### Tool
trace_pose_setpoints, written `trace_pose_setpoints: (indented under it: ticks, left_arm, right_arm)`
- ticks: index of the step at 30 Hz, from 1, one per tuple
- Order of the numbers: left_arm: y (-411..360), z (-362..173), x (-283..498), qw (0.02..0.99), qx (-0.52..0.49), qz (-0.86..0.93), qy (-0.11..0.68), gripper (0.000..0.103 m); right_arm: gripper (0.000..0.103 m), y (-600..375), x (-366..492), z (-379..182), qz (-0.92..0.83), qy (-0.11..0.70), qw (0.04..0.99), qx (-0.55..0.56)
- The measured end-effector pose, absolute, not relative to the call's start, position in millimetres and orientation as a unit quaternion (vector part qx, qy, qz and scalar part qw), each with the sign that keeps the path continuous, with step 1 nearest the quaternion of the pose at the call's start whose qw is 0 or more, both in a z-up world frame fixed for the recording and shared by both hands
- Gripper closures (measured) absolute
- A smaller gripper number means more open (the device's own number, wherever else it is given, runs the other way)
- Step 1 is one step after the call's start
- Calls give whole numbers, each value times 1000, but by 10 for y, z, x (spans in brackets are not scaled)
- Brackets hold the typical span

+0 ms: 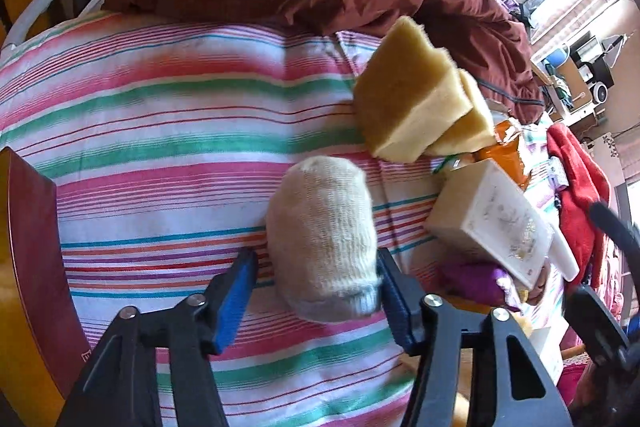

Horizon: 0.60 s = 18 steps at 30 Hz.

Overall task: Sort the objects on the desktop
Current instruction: 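Grasp the white rolled sock with the left tool while the right tool grasps a white box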

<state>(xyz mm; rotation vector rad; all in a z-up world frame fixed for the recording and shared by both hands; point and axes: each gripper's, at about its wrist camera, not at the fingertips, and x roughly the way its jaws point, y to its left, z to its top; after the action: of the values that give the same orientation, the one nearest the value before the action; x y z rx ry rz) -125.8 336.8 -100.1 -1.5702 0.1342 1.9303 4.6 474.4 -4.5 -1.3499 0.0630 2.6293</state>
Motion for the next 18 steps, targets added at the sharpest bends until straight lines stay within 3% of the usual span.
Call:
trace_pose_setpoints:
  ticks: [4, 9, 11, 13, 16, 18]
  left_arm:
    - [3364, -1001, -1235, 325, -590, 737, 59, 44]
    - [3388, -975, -1148, 333, -571, 746, 79, 52]
    - [3412, -960, -1100, 333, -561, 752, 92, 53]
    - [3406, -956, -1077, 334, -556, 756, 93, 54]
    - [3380, -948, -1046, 335, -549, 760, 95, 55]
    - [3370, -926, -1020, 336, -547, 761, 95, 55]
  right_arm:
    - [0, 4716, -220, -261, 869, -27, 85, -488]
    - [1, 4808, -278, -519, 852, -28, 80, -516]
    - [6, 4837, -265, -583, 847, -29, 79, -524]
    - [26, 4882, -255, -577, 849, -24, 86, -521]
    - [42, 4924, -219, -535, 851, -20, 86, -518]
    - [45, 4937, -202, -518, 852, -14, 83, -517]
